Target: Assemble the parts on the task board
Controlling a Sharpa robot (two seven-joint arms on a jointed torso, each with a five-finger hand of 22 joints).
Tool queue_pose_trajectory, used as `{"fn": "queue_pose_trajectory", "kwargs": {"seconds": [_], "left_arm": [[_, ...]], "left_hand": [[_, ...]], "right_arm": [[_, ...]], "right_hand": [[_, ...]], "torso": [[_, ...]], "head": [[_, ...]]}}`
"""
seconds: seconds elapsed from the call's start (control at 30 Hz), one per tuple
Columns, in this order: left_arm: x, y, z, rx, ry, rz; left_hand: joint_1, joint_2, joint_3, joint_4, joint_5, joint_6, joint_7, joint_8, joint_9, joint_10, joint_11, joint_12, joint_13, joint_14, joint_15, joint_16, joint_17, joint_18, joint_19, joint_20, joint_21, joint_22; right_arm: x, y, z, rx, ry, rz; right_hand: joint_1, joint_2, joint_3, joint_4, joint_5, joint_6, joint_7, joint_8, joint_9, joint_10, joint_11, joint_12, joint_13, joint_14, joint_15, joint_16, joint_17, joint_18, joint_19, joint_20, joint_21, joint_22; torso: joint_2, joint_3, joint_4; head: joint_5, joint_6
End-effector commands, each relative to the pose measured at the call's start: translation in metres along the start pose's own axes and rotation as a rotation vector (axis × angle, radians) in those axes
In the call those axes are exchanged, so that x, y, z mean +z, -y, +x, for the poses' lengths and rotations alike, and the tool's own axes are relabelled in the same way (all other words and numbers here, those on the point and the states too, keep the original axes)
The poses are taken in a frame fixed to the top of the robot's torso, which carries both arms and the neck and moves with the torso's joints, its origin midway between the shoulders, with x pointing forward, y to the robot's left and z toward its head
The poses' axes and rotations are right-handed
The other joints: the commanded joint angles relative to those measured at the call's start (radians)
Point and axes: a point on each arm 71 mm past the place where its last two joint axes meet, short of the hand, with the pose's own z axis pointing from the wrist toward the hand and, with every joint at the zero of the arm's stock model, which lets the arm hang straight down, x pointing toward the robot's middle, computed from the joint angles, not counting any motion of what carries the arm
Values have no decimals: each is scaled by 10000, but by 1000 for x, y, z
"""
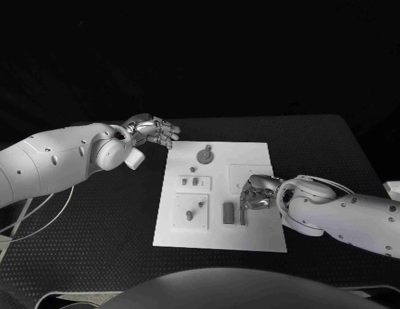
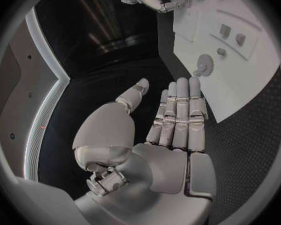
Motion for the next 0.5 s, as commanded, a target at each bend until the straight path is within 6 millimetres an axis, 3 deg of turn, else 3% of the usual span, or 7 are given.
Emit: {"fn": "queue_pose_trajectory", "kwargs": {"seconds": [0.03,0.07,0.17,0.5], "left_arm": [[1,2,2,-10,-141,131],[1,2,2,-10,-143,138],[1,2,2,-8,-130,146],[1,2,2,-7,-137,162]], "left_hand": [[-29,-76,-2,59,-5,-95,-10,49,-15,-58,4,-29,-15,-6,48,-58,14,99,9,4,-70,11],[-29,-76,-2,59,-5,-95,-10,49,-15,-58,4,-29,-15,-6,48,-59,14,99,9,4,-71,11],[-26,-77,-1,57,-5,-96,-10,49,-15,-59,4,-29,-15,-6,48,-60,15,100,8,4,-71,11],[-23,-76,-1,55,-5,-99,-9,50,-17,-60,5,-30,-15,-6,48,-63,19,100,8,4,-73,13]], "right_arm": [[0,0,1,-1226,371,-473],[1,1,0,-1478,454,-540],[1,2,-1,-1751,541,-576],[-3,1,-1,-1116,603,-663]], "right_hand": [[218,-314,1,-34,20,45,9,16,44,87,19,-60,9,29,-18,-40,-70,273,26,-11,48,143],[331,-476,1,-34,21,40,24,11,52,89,31,-76,6,11,-20,-48,-87,273,16,-22,43,142],[504,-647,9,-32,23,123,9,41,81,104,19,-99,1,-1,-14,-61,-93,273,9,-20,39,139],[523,-652,-4,-11,22,205,-16,72,104,129,-4,-109,-2,31,-18,-61,-49,273,29,-5,45,136]], "torso": [[-1,-8,-1],[0,-9,2],[1,-4,3],[-2,-8,12]], "head": [[-20,2],[-29,2],[-48,2],[-70,2]]}}
